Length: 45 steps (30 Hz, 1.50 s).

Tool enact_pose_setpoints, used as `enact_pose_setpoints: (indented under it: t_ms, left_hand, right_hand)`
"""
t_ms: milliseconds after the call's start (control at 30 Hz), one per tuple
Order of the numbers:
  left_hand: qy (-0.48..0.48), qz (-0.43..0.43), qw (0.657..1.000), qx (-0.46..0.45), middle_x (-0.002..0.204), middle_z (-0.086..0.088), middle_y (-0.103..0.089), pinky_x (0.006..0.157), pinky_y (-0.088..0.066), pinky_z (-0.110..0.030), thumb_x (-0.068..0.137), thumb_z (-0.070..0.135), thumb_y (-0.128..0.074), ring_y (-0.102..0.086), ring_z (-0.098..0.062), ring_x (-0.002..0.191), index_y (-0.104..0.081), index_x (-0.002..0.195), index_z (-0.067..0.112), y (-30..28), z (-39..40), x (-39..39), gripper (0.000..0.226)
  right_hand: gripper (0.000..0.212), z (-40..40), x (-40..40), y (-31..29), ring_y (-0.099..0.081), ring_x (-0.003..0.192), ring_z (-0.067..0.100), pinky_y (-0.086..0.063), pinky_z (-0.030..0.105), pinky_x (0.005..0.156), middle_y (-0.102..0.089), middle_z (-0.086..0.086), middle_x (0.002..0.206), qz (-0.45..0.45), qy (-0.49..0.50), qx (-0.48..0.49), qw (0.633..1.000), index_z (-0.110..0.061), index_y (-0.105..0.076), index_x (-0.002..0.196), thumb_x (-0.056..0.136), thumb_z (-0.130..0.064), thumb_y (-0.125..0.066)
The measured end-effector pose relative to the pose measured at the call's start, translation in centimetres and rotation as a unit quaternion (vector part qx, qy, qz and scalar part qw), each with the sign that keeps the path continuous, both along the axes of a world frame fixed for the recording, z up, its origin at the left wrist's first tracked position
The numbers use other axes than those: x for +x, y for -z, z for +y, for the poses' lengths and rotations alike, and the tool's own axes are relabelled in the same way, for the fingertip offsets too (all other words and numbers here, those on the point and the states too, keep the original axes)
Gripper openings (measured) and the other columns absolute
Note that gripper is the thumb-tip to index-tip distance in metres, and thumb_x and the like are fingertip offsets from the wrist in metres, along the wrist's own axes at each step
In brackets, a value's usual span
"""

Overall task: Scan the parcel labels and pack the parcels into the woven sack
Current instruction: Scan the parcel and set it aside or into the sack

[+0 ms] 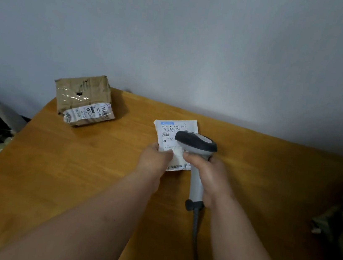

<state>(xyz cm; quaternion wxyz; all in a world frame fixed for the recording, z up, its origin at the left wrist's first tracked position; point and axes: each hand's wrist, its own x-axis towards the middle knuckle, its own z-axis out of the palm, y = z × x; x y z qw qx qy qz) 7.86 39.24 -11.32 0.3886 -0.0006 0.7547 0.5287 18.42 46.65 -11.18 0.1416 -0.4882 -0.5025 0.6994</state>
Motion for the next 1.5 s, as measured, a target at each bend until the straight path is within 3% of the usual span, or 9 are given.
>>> enact_pose_setpoints:
  t_ms: [167,233,400,533,600,767,900,1167,1500]
  left_hand:
    - [0.01,-0.044,0.997,0.057,0.099,-0.001,-0.077,0.078,-0.06,-0.039,0.096,0.013,-0.063,-0.074,-0.021,0.089,-0.064,0.109,0.024,-0.5,-3.7,1.2,0.017]
    - [0.014,-0.069,0.993,0.094,0.098,-0.001,-0.078,0.083,-0.059,-0.044,0.097,0.014,-0.062,-0.075,-0.022,0.09,-0.064,0.11,0.022,-0.9,-5.9,2.1,0.016]
    - [-0.009,-0.055,0.988,0.143,0.099,-0.003,-0.077,0.077,-0.058,-0.04,0.096,0.013,-0.061,-0.075,-0.022,0.09,-0.064,0.111,0.019,-2.9,-10.9,4.1,0.016]
    - [-0.013,-0.047,0.986,0.16,0.099,-0.006,-0.077,0.073,-0.059,-0.037,0.094,0.009,-0.063,-0.075,-0.024,0.089,-0.065,0.111,0.017,-5.5,-14.3,4.7,0.019]
    - [-0.007,-0.04,0.984,0.174,0.096,-0.004,-0.077,0.067,-0.059,-0.032,0.094,0.009,-0.064,-0.075,-0.021,0.085,-0.064,0.11,0.018,-7.0,-16.2,4.9,0.018]
    - [-0.011,-0.02,0.98,0.198,0.093,0.0,-0.078,0.063,-0.057,-0.03,0.093,0.01,-0.065,-0.075,-0.017,0.08,-0.065,0.105,0.021,-9.9,-21.3,5.1,0.016]
    - [-0.023,0.001,0.977,0.211,0.094,0.0,-0.078,0.066,-0.057,-0.033,0.093,0.01,-0.066,-0.075,-0.017,0.082,-0.066,0.106,0.018,-11.6,-24.6,5.1,0.016]
    - [-0.031,0.005,0.97,0.241,0.089,0.005,-0.077,0.056,-0.055,-0.02,0.094,0.01,-0.065,-0.074,-0.011,0.077,-0.066,0.105,0.02,-13.9,-28.6,6.4,0.015]
    - [-0.034,0.021,0.964,0.263,0.086,0.009,-0.076,0.053,-0.053,-0.017,0.094,0.01,-0.064,-0.073,-0.008,0.074,-0.065,0.103,0.019,-16.0,-31.2,8.0,0.013]
  right_hand:
    - [0.015,-4.1,2.4,-1.4,-0.07,0.07,0.0,-0.047,0.026,0.063,-0.075,-0.016,0.077,0.045,0.042,0.0,0.998,-0.028,-0.072,0.094,0.083,-0.019,-0.078]
    - [0.017,-6.1,3.4,-2.2,-0.07,0.071,-0.003,-0.05,0.017,0.058,-0.077,-0.015,0.082,0.059,0.054,0.011,0.997,-0.028,-0.073,0.095,0.084,-0.015,-0.077]
    - [0.026,-11.5,5.8,-5.6,-0.07,0.083,-0.005,-0.051,0.012,0.06,-0.076,-0.02,0.092,0.049,0.076,0.075,0.993,-0.033,-0.072,0.102,0.083,-0.017,-0.079]
    - [0.04,-15.4,7.3,-9.9,-0.07,0.084,-0.006,-0.049,0.005,0.061,-0.076,-0.022,0.09,0.07,0.045,0.127,0.988,-0.051,-0.076,0.087,0.084,-0.011,-0.077]
    - [0.045,-17.4,7.9,-11.9,-0.07,0.086,-0.005,-0.052,0.009,0.062,-0.077,-0.021,0.091,0.07,0.018,0.139,0.988,-0.057,-0.074,0.086,0.084,-0.012,-0.077]
    - [0.026,-23.0,8.9,-15.4,-0.07,0.085,-0.003,-0.05,0.024,0.073,-0.077,-0.017,0.093,0.065,0.004,0.119,0.991,-0.035,-0.076,0.097,0.081,-0.015,-0.081]
    - [0.033,-27.0,9.3,-17.7,-0.069,0.084,-0.002,-0.05,0.03,0.075,-0.076,-0.017,0.093,0.078,-0.024,0.141,0.987,-0.051,-0.072,0.096,0.077,-0.026,-0.083]
    - [0.037,-31.6,10.6,-20.8,-0.068,0.081,-0.003,-0.052,0.034,0.074,-0.075,-0.018,0.09,0.095,-0.033,0.197,0.975,-0.058,-0.07,0.09,0.061,-0.038,-0.081]
    - [0.062,-34.4,12.4,-22.1,-0.068,0.086,-0.003,-0.05,0.031,0.077,-0.073,-0.027,0.091,0.094,-0.023,0.237,0.967,-0.073,-0.062,0.083,0.077,-0.015,-0.083]
